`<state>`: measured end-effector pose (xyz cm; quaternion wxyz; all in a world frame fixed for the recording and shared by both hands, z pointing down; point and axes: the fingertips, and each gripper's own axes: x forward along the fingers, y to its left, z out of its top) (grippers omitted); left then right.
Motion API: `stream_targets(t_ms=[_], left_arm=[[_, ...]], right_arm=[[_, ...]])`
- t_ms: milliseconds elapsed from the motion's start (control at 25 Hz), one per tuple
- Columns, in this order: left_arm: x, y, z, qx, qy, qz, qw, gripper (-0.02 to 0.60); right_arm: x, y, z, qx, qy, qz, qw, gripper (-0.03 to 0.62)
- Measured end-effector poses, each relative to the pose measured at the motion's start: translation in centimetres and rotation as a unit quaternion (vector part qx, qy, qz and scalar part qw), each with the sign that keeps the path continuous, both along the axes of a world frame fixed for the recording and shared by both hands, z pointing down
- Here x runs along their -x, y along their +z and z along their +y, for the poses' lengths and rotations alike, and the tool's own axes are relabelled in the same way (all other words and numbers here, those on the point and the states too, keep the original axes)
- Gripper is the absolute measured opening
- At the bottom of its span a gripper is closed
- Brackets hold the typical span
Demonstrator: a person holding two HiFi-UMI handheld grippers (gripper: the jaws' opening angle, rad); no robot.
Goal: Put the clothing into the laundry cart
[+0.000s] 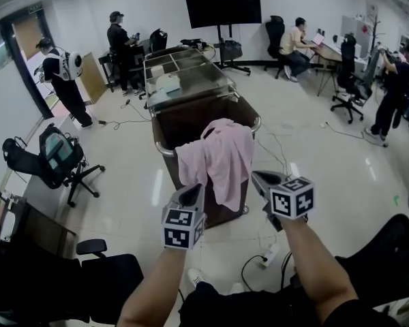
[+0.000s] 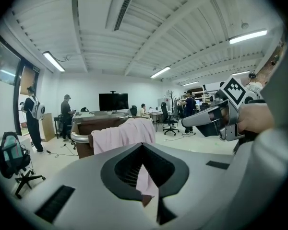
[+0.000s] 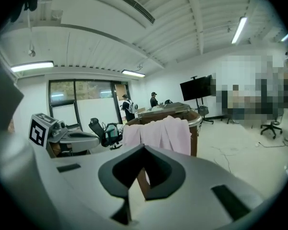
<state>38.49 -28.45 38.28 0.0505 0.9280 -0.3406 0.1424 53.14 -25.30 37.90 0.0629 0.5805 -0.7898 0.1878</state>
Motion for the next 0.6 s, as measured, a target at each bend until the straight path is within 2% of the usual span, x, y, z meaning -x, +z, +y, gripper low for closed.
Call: stream_targets(t_ms=[160,320,600], left_arm=[[0.0,1.8,1.2,0.009,-0.002,-0.009,0.9999,-0.002],[0.1,3.2,1.7,0.02,-0.004,-0.015,0.9997,-0.002],[1.0,5.1,2.6,0.018,0.021,-0.041,0.9988,-0.002]], right_arm=[[1.2,1.2,1.2,0.002,-0.007,0.011,1.0,0.003],[2.1,1.8,1.7,-0.003,-0.011,-0.011,1.0,0.002],[3.7,3.5,3.0,0.021,-0.006,-0.015,1.0,0.002]])
